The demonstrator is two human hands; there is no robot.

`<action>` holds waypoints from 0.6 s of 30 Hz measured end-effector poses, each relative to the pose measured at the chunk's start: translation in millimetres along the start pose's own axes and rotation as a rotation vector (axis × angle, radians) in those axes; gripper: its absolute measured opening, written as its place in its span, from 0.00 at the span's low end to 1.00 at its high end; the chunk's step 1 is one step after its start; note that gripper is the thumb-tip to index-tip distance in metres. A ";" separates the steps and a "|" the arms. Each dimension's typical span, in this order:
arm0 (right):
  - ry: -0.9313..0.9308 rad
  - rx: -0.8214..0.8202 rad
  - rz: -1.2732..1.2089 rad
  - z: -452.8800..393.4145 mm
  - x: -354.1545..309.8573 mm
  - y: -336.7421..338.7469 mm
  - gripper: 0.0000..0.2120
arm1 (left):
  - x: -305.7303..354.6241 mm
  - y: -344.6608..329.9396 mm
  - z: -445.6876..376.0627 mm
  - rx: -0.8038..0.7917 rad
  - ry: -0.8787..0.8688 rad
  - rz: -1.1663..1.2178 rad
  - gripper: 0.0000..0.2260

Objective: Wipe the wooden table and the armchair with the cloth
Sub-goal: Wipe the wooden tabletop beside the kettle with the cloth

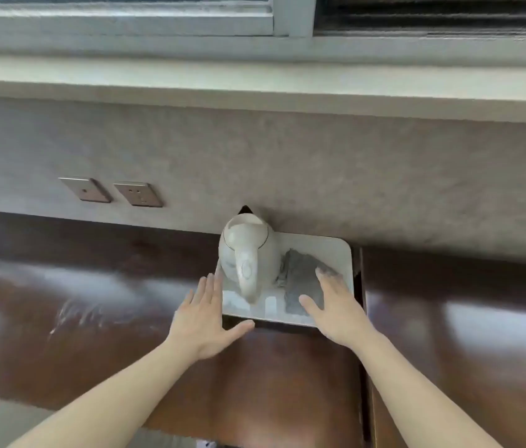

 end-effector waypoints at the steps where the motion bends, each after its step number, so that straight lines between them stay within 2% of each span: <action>1: -0.005 -0.022 0.001 -7.3 2.3 -8.6 0.37 | -4.3 -10.9 -6.4 -0.025 0.020 0.015 0.58; 9: -0.116 0.007 0.069 -72.3 33.7 -65.2 0.39 | -15.6 -71.7 -61.0 0.047 0.022 0.078 0.58; 14: -0.175 0.126 0.293 -104.2 35.7 -74.6 0.46 | -20.5 -84.6 -82.5 0.086 0.002 0.079 0.63; 18: -0.247 0.175 0.317 -117.6 31.0 -87.8 0.49 | -20.6 -89.2 -85.7 0.105 -0.024 0.081 0.64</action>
Point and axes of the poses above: each hand's wrist, its own z-axis away from the middle knuckle, its own y-axis out of the back of the hand, x = y × z, the point moved 8 cm from there along -z, towards the middle knuckle, and after that the axes turned 2 degrees about -x, right-handed, at the moved point
